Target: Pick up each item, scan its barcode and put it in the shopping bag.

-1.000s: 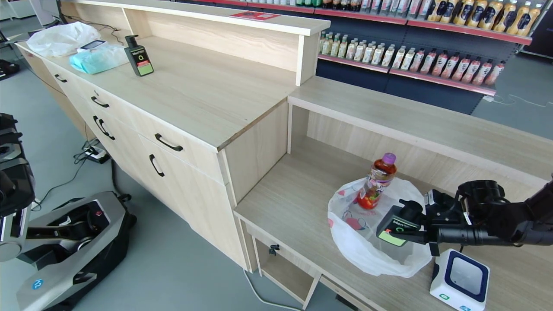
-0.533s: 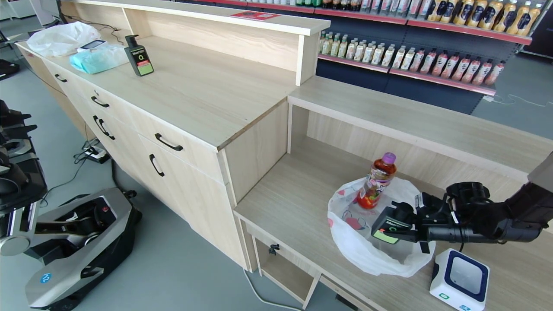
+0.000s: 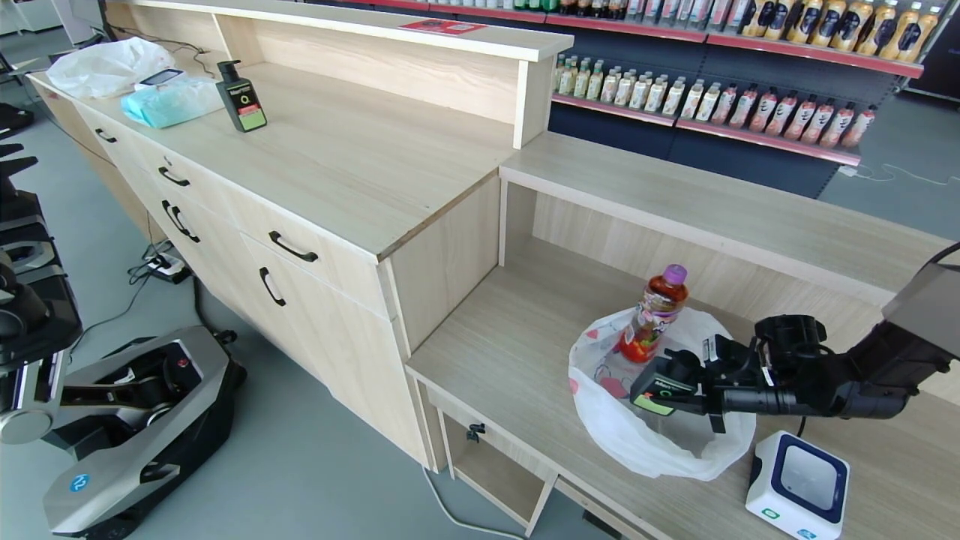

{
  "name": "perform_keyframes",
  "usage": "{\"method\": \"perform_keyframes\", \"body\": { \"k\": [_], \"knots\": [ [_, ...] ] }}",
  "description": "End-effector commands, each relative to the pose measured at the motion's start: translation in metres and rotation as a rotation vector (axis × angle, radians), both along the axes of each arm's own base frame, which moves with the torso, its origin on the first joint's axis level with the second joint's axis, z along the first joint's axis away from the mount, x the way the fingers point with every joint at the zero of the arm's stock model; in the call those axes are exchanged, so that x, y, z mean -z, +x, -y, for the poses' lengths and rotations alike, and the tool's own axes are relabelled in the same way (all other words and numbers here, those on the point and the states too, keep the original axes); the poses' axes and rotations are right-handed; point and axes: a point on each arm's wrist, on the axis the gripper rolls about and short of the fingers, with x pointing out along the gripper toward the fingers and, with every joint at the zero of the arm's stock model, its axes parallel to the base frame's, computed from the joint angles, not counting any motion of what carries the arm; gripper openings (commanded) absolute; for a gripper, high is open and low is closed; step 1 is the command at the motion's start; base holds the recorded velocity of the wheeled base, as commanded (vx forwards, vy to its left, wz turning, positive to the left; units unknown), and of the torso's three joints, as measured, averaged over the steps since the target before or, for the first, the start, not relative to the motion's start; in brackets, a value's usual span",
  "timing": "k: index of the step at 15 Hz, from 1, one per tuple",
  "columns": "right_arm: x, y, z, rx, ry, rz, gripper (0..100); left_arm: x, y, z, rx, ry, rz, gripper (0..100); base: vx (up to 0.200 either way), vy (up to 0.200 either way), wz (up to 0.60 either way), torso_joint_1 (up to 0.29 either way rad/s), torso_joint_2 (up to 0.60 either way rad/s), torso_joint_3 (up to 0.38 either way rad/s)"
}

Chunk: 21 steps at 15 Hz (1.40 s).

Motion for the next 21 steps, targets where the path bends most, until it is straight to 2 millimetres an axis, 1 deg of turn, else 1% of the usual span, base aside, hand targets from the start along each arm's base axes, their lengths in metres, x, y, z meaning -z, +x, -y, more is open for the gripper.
{"method": "perform_keyframes", "body": {
  "k": [1,12,21],
  "knots": [
    [0.010,0.004,-0.003,-0.009,0.000,-0.006,0,0.000,0.000,0.000,0.000,0.000,-0.002,100,0.000,0.000,0.00,0.000,0.00,0.000],
    [0.025,0.013,-0.003,-0.012,-0.011,-0.008,0,0.000,0.000,0.000,0.000,0.000,0.000,100,0.000,0.000,0.00,0.000,0.00,0.000],
    [0.024,0.015,-0.002,-0.004,-0.026,0.003,0,0.000,0.000,0.000,0.000,0.000,0.000,100,0.000,0.000,0.00,0.000,0.00,0.000]
  ]
}}
